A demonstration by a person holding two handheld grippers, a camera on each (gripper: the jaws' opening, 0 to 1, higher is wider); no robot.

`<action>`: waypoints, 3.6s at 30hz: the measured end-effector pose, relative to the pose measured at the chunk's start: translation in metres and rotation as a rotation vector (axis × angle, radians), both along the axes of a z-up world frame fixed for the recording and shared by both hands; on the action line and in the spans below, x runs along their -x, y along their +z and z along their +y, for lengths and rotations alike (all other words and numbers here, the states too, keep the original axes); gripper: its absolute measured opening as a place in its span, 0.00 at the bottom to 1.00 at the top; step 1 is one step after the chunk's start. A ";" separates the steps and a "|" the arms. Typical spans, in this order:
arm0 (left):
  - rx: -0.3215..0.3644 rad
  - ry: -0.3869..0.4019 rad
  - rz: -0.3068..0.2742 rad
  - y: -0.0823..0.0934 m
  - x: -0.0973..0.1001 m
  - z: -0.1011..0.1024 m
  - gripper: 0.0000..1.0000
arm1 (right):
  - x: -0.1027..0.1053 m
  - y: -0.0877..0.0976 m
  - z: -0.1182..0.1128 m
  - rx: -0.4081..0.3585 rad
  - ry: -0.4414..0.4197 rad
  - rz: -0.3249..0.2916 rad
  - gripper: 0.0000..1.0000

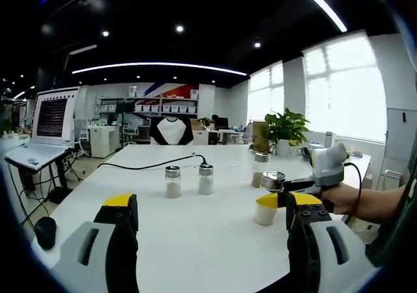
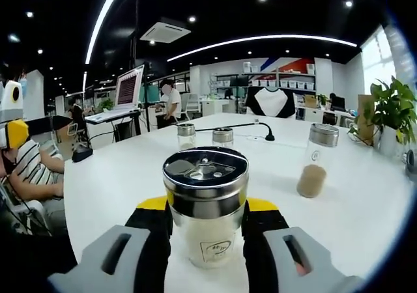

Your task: Rotate the seasoning bottle until the label or dispensing opening points toward the visible target arrow and the bottle remains upright within the marked orientation range

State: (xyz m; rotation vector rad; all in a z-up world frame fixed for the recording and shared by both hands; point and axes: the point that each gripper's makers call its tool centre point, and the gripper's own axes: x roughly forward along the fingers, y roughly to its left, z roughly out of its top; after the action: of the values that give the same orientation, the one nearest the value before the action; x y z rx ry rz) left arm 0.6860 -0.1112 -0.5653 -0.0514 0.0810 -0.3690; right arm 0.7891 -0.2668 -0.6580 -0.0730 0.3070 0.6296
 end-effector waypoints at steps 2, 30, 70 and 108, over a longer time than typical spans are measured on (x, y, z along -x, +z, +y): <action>0.001 -0.003 -0.003 0.001 -0.001 -0.002 1.00 | 0.000 0.000 0.000 0.000 -0.028 -0.002 0.40; -0.014 -0.009 0.010 -0.001 0.002 -0.002 0.99 | -0.004 0.000 -0.003 -0.003 -0.149 -0.009 0.41; 0.008 -0.010 0.021 -0.008 0.003 0.009 1.00 | 0.015 0.007 0.006 -0.082 0.442 0.107 0.45; -0.004 -0.017 0.020 -0.007 0.004 0.004 0.99 | 0.011 0.004 0.007 -0.020 0.336 0.064 0.40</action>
State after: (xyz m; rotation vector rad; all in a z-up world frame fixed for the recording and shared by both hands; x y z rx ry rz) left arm 0.6820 -0.1073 -0.5722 -0.0505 0.1019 -0.3858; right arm 0.7780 -0.2603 -0.6537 -0.0858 0.3536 0.9697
